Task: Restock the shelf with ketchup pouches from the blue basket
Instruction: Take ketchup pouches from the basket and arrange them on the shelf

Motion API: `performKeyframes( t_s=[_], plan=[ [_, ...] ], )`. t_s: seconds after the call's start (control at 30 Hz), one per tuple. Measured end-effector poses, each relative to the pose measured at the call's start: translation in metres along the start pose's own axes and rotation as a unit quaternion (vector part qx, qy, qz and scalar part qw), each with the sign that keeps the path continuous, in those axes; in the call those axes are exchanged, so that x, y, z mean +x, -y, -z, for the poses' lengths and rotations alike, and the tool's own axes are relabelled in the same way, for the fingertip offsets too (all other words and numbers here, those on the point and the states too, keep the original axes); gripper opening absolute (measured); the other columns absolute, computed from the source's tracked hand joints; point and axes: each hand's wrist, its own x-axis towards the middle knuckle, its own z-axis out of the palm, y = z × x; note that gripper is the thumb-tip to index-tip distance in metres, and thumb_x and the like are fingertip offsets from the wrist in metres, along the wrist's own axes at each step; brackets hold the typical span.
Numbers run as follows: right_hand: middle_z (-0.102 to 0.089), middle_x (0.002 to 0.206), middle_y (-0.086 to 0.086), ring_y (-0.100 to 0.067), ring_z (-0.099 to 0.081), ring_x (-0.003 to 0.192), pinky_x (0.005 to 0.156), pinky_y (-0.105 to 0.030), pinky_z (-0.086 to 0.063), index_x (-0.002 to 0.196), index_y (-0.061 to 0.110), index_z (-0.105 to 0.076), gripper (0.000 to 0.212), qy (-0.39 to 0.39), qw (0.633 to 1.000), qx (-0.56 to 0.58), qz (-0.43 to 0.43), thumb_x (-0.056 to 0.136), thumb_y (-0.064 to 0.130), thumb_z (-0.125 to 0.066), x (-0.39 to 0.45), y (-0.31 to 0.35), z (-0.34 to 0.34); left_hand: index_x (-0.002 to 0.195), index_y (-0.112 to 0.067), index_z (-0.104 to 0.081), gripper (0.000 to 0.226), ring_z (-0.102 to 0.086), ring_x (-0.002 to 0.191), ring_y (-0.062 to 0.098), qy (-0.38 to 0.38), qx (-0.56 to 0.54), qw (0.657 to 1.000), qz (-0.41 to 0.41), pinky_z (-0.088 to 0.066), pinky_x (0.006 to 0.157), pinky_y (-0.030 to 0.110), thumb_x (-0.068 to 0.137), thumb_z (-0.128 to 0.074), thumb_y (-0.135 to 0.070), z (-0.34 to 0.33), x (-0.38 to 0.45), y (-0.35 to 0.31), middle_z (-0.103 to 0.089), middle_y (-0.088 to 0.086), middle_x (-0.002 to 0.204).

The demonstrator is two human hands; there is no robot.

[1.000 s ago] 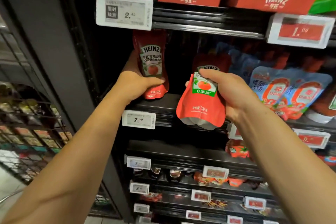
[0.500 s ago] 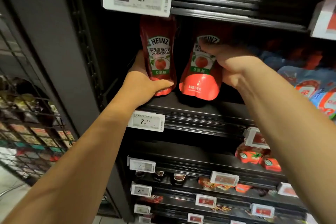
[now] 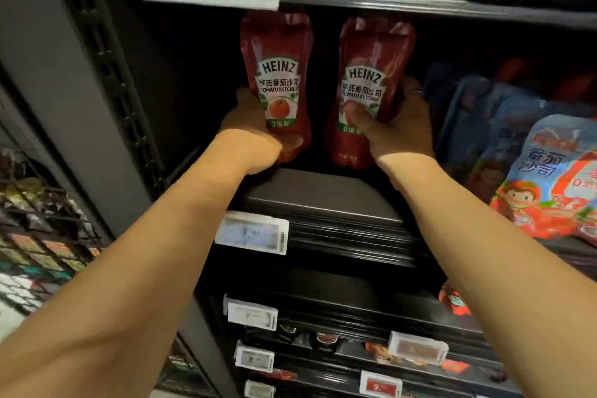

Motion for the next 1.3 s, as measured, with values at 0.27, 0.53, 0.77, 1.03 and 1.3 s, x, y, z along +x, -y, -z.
performKeyframes(
  t_s=[0.27, 0.53, 0.77, 1.03, 1.3],
  plan=[
    [-0.061, 0.109, 0.012, -0.004, -0.054, 0.094, 0.074, -0.009, -0.038, 0.134, 0.016, -0.047, 0.043, -0.035, 0.992, -0.118, 0.042, 0.098, 0.037, -0.060, 0.005, -0.014, 0.002, 0.142, -0.020, -0.050, 0.077, -0.061, 0.121, 0.018, 0.066, -0.022, 0.998, 0.006, -0.048, 0.108, 0.039, 0.075, -0.086, -0.031, -0.028, 0.056, -0.011, -0.063, -0.002, 0.133],
    [-0.060, 0.112, 0.009, -0.021, -0.062, 0.110, 0.096, -0.035, -0.049, 0.127, 0.025, -0.049, 0.029, -0.105, 0.989, -0.107, -0.001, 0.100, 0.038, -0.054, 0.016, -0.022, 0.007, 0.138, -0.013, -0.034, 0.069, -0.059, 0.119, 0.034, -0.089, -0.042, 0.995, 0.028, -0.048, 0.102, 0.043, 0.088, -0.073, -0.039, -0.046, 0.087, 0.005, -0.058, 0.012, 0.132],
    [-0.060, 0.121, -0.005, -0.029, -0.062, 0.101, 0.091, -0.042, -0.052, 0.138, 0.015, -0.050, 0.049, -0.080, 0.980, -0.102, -0.147, 0.095, 0.039, -0.054, 0.052, -0.022, -0.009, 0.134, -0.018, -0.029, 0.067, -0.060, 0.117, 0.036, -0.092, -0.085, 0.992, 0.020, -0.048, 0.092, 0.041, 0.088, -0.072, -0.038, -0.048, 0.095, 0.010, -0.059, 0.012, 0.131],
    [-0.048, 0.145, -0.019, -0.036, -0.050, 0.130, 0.107, -0.037, -0.043, 0.144, 0.000, -0.039, 0.053, -0.054, 0.975, -0.195, -0.094, 0.106, 0.036, -0.042, 0.115, -0.035, -0.077, 0.149, -0.030, -0.021, 0.091, -0.061, 0.117, 0.021, -0.174, -0.115, 0.972, -0.106, -0.053, 0.097, 0.039, 0.082, -0.081, -0.025, -0.043, 0.086, 0.011, -0.057, 0.004, 0.132],
    [-0.057, 0.137, -0.011, -0.013, -0.051, 0.107, 0.069, -0.002, -0.033, 0.149, 0.010, -0.035, 0.051, -0.109, 0.981, -0.157, 0.019, 0.106, 0.035, -0.046, 0.133, -0.070, -0.084, 0.158, -0.035, -0.022, 0.097, -0.055, 0.113, 0.016, -0.226, -0.032, 0.960, -0.160, -0.042, 0.094, 0.022, 0.082, -0.080, -0.019, -0.044, 0.089, 0.013, -0.049, 0.007, 0.132]
  ],
)
